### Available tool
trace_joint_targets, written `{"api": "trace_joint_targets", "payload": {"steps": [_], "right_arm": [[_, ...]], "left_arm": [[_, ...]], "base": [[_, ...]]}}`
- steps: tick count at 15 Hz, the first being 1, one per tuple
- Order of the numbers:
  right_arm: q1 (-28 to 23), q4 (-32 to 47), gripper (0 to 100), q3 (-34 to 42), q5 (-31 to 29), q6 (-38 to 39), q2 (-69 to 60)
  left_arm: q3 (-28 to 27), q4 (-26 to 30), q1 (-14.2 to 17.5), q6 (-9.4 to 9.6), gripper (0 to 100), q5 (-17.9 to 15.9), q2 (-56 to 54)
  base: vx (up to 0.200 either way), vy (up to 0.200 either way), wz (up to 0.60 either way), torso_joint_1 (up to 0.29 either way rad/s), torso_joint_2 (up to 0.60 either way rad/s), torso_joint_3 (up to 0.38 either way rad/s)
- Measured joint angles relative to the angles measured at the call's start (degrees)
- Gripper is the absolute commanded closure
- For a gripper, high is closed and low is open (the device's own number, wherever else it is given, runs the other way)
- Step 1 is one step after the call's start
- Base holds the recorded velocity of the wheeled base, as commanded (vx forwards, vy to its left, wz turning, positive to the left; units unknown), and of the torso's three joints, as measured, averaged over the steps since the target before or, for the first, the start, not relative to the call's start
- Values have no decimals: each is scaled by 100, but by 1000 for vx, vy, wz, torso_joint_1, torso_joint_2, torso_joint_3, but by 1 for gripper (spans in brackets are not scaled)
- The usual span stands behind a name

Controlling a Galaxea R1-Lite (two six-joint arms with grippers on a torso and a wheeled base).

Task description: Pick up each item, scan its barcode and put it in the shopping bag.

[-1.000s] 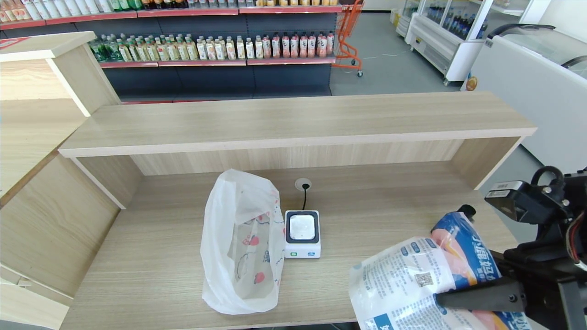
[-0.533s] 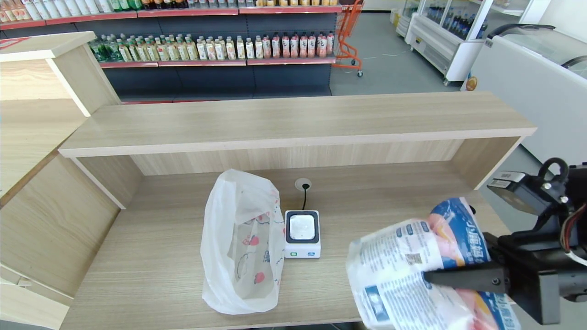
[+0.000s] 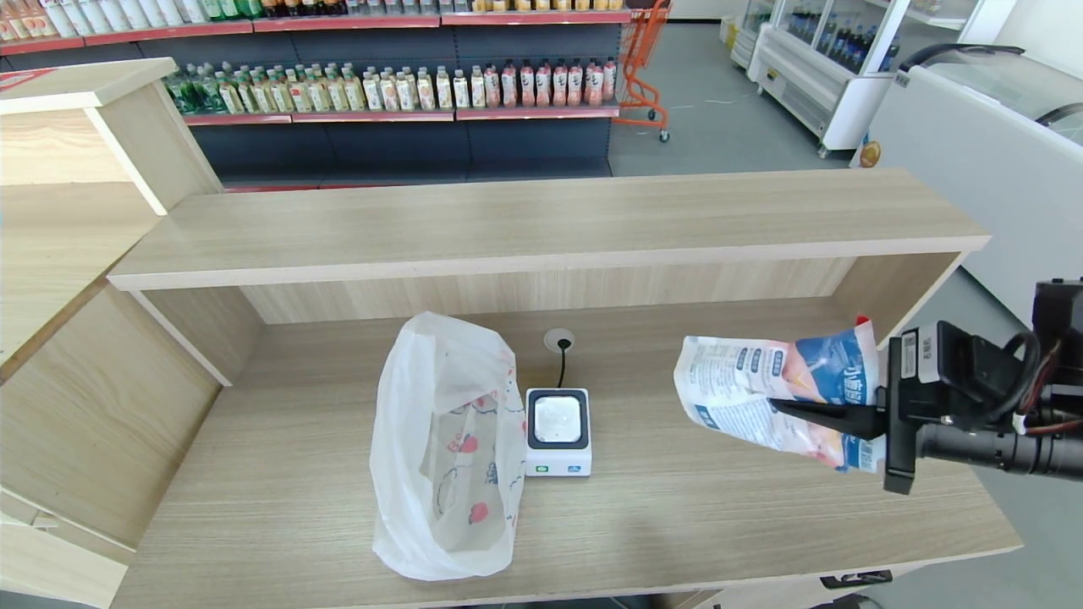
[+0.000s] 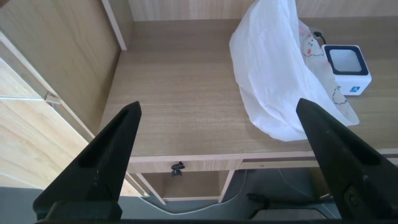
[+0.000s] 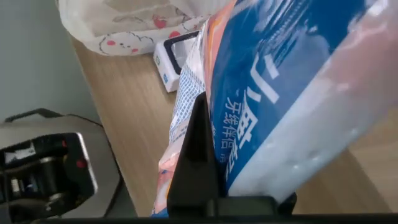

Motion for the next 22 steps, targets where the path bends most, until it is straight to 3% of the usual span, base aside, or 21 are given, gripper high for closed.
{"api": "trace_joint_targets", "payload": {"steps": [2, 5, 11, 13, 15, 17, 22], "right_arm": [[7, -444, 100, -6, -6, -572, 201], [154, -503, 100, 41, -4, -1089, 321], [608, -527, 100, 33, -48, -1446, 430], [619, -512, 100, 38, -46, -1468, 452], [603, -477, 100, 44, -39, -1396, 466], [483, -463, 100, 20, -50, -785, 467], [-414, -474, 100, -384, 210, -17, 786]], "left_arm": [[0, 0, 0, 0, 0, 0, 0], [0, 0, 0, 0, 0, 0, 0], [0, 0, 0, 24, 0, 0, 0], [0, 0, 0, 11, 0, 0, 0], [0, 2, 0, 4, 0, 0, 0], [0, 7, -7, -7, 0, -2, 0], [0, 5, -7, 2, 0, 4, 0]], "base": [[0, 0, 0, 0, 0, 0], [0, 0, 0, 0, 0, 0], [0, 0, 0, 0, 0, 0], [0, 200, 0, 5, 2, 5], [0, 200, 0, -10, -7, 9], [0, 200, 0, 29, 12, -2], [0, 80, 0, -4, -1, 3]]}}
